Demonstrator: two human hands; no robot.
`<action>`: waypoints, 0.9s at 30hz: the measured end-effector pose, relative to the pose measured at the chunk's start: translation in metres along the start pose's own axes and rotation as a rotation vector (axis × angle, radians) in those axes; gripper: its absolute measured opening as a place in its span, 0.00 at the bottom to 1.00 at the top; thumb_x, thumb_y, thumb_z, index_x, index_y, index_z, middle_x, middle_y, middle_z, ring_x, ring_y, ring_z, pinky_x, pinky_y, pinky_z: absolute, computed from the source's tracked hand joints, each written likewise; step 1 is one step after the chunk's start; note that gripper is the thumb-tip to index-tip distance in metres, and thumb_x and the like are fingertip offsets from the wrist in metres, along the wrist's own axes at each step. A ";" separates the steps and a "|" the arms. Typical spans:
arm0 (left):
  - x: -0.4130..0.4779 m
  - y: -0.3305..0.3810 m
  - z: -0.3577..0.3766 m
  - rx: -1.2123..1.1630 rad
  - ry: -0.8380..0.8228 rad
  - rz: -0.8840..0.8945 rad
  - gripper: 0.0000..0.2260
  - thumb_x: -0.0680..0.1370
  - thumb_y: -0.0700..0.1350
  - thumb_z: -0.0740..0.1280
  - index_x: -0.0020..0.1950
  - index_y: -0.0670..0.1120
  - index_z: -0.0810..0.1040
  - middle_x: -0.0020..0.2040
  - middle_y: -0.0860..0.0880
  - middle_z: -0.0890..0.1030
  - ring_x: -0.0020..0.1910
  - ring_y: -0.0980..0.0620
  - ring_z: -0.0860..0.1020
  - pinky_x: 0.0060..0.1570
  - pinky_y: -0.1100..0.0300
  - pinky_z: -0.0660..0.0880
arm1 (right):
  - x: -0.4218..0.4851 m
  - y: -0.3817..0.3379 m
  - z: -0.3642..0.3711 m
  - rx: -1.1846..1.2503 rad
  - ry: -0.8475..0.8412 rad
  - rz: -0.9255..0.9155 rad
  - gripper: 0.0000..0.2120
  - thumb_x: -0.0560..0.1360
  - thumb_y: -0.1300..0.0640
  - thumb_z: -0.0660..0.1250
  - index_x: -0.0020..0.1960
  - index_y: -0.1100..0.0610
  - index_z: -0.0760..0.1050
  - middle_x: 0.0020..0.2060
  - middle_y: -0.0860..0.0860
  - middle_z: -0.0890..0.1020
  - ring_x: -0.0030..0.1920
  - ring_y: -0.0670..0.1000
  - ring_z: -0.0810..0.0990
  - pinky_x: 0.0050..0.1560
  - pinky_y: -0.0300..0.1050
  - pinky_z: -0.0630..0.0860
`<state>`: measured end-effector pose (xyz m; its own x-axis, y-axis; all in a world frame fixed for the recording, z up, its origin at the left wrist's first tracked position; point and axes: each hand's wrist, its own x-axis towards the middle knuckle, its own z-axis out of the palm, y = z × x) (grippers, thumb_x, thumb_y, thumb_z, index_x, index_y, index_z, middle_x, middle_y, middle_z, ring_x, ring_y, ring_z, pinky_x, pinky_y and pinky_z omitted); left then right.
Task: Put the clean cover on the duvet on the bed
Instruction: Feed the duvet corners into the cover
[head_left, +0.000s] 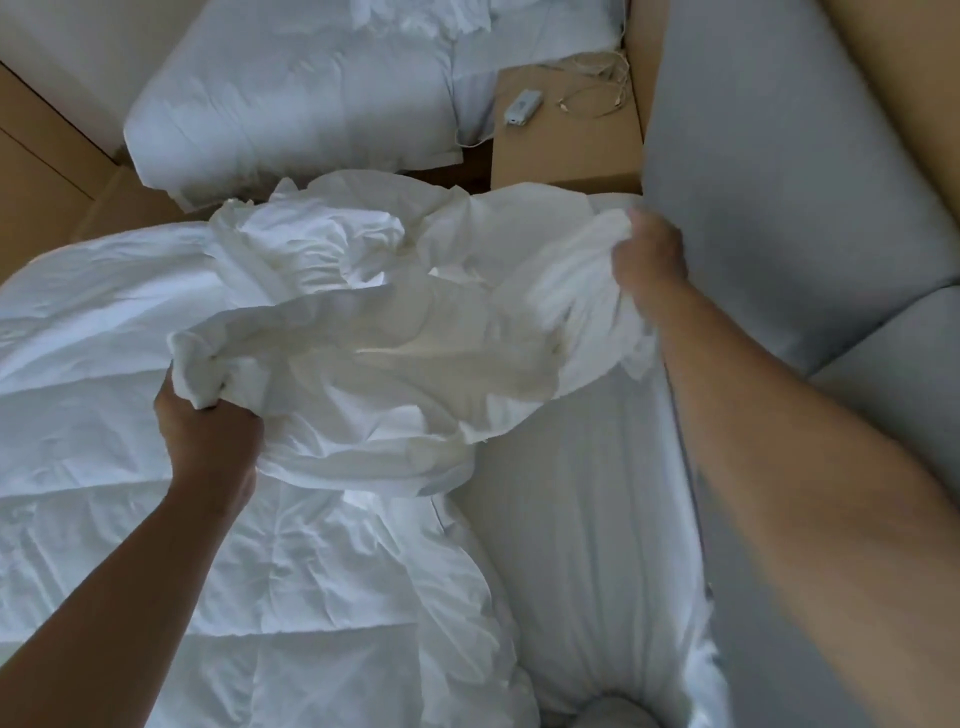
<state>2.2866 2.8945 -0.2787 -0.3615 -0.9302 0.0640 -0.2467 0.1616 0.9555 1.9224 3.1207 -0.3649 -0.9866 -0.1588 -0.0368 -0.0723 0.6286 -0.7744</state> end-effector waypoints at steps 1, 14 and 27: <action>0.001 0.000 -0.002 0.000 -0.009 0.005 0.15 0.75 0.39 0.69 0.60 0.48 0.82 0.54 0.47 0.84 0.55 0.45 0.83 0.57 0.38 0.80 | 0.019 -0.031 -0.015 0.009 0.120 -0.053 0.16 0.73 0.67 0.58 0.57 0.59 0.77 0.54 0.59 0.82 0.54 0.59 0.79 0.47 0.44 0.72; -0.002 -0.021 -0.017 0.015 -0.125 0.102 0.14 0.71 0.46 0.72 0.55 0.58 0.82 0.49 0.56 0.85 0.49 0.54 0.83 0.50 0.50 0.80 | -0.108 0.061 0.100 -0.315 -0.519 -0.103 0.38 0.74 0.60 0.70 0.79 0.46 0.58 0.73 0.55 0.62 0.69 0.62 0.68 0.65 0.56 0.74; -0.002 -0.027 -0.033 0.019 -0.149 0.102 0.17 0.73 0.47 0.76 0.61 0.51 0.82 0.53 0.49 0.86 0.52 0.42 0.85 0.44 0.38 0.83 | -0.162 0.054 0.060 -0.040 -0.166 -0.292 0.14 0.68 0.75 0.64 0.50 0.65 0.80 0.39 0.60 0.81 0.40 0.62 0.80 0.40 0.55 0.77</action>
<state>2.3242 2.8812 -0.2952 -0.5140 -0.8499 0.1158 -0.2187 0.2604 0.9404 2.0867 3.1349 -0.4383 -0.8866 -0.4558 0.0781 -0.3570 0.5672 -0.7422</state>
